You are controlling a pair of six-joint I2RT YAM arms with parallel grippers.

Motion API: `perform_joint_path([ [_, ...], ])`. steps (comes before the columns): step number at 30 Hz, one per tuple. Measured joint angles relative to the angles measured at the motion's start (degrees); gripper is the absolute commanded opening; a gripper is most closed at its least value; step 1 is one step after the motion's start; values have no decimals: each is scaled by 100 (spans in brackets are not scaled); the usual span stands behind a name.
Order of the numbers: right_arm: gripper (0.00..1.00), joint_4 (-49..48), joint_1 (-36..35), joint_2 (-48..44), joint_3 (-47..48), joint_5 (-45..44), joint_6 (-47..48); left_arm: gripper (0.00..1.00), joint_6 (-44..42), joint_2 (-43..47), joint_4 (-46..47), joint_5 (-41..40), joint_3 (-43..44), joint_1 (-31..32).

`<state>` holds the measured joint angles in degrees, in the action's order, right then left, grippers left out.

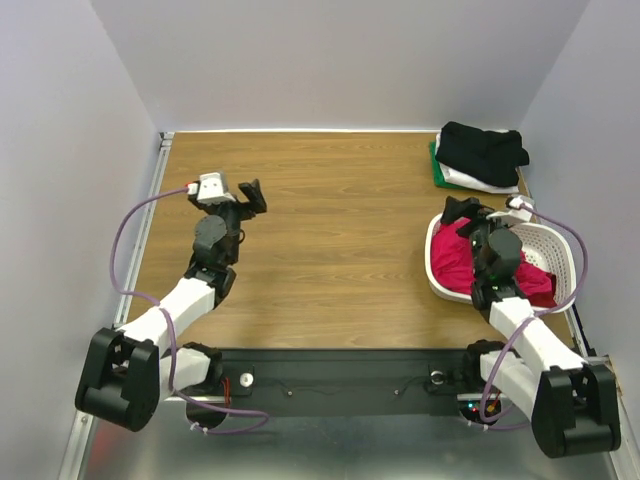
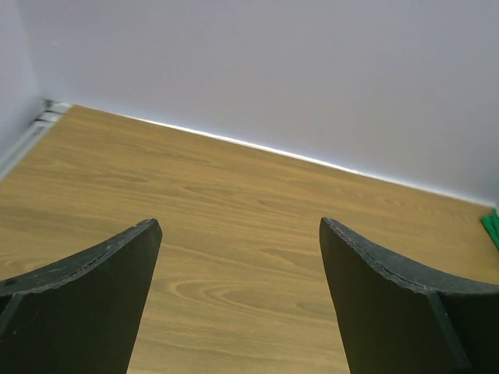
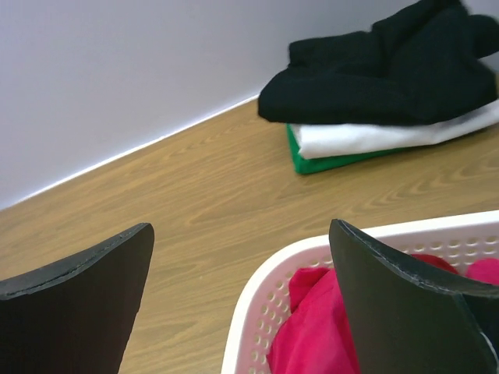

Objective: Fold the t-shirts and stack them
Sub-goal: Grab the tshirt from the pile

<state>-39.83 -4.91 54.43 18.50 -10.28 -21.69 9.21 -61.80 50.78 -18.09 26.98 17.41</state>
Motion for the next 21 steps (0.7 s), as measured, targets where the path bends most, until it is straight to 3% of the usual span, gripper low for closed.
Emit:
perform_joint_path([
  [4,100,1255,0,-236,649,-625,-175,94,-199,-293,-42,326,273,404],
  [9,100,2450,0,-125,1327,-1058,-339,94,-234,-339,-66,533,308,433],
  [21,98,3838,0,1646,1755,-1471,-516,96,-234,-302,-289,533,310,433],
])
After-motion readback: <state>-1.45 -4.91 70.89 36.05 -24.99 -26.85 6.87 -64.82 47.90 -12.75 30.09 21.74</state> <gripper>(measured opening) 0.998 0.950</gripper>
